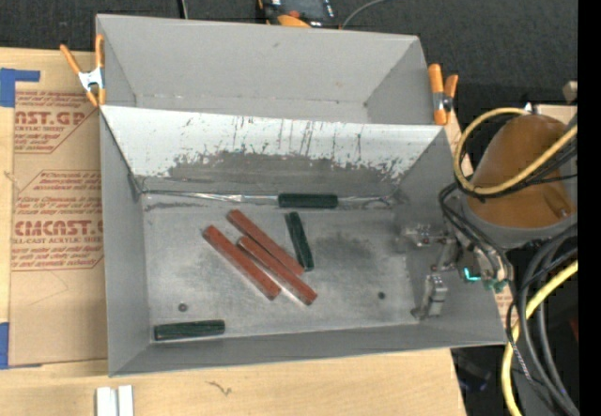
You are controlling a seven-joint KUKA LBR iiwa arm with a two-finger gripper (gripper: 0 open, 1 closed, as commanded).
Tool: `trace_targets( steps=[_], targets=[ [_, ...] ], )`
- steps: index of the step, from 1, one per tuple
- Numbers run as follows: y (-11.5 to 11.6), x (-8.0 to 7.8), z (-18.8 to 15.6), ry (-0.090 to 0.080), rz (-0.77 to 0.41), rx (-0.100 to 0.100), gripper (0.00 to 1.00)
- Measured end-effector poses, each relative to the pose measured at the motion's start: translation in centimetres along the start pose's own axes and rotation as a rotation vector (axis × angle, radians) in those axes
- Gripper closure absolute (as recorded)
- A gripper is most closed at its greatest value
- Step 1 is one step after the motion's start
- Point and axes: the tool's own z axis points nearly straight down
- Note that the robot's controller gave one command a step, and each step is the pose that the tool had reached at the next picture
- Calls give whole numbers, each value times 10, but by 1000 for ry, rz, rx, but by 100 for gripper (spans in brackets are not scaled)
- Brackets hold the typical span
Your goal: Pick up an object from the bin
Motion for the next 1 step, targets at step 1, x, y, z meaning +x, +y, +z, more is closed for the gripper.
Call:
trace_targets(
  steps=[1],
  targets=[
    [64,-54,38,-9,-68,-3,0]
  ],
)
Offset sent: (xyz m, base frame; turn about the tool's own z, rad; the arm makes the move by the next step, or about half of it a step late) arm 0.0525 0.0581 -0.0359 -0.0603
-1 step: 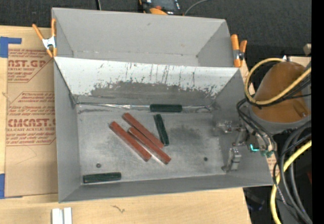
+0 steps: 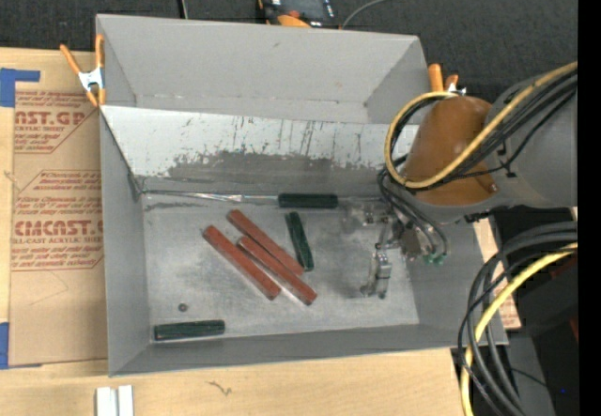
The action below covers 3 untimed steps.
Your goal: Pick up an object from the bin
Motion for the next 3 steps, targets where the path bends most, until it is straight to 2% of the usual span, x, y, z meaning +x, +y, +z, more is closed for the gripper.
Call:
trace_targets(
  steps=[1,2,3],
  targets=[
    [44,8,-4,2,41,1,0],
    [133,23,15,4,-65,0,0],
    [143,36,24,4,291,4,0]
  ],
)
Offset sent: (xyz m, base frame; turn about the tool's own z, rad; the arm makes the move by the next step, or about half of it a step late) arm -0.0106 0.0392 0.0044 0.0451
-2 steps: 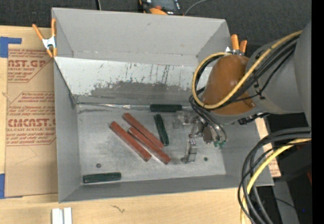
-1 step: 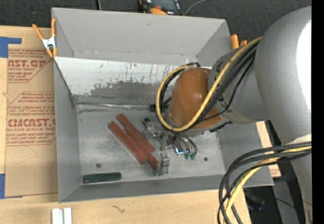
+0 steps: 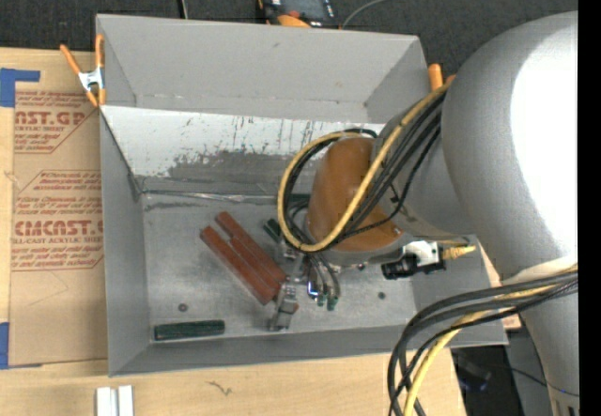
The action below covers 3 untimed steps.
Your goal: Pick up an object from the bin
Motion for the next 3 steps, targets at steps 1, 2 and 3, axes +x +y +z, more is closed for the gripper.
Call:
trace_targets(
  steps=[1,2,3],
  targets=[
    [0,-1,-1,-2,-1,0,100],
    [-14,-14,-141,-11,-44,-3,100],
    [-14,-12,-136,-4,-44,0,0]
  ],
)
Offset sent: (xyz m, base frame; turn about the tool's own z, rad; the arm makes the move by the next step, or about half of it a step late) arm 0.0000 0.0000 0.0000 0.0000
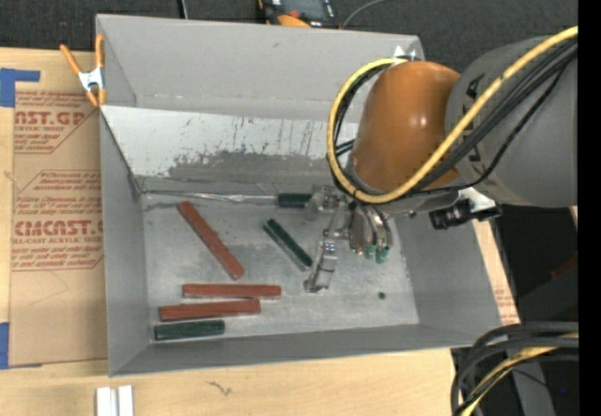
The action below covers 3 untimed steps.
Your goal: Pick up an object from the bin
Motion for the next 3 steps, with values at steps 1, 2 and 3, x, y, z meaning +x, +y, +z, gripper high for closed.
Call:
trace_targets(
  steps=[1,2,3],
  targets=[
    [-66,-38,140,6,-128,2,0],
    [3,-50,135,-1,-97,-5,0],
    [-2,-50,135,1,-93,-1,100]
  ],
)
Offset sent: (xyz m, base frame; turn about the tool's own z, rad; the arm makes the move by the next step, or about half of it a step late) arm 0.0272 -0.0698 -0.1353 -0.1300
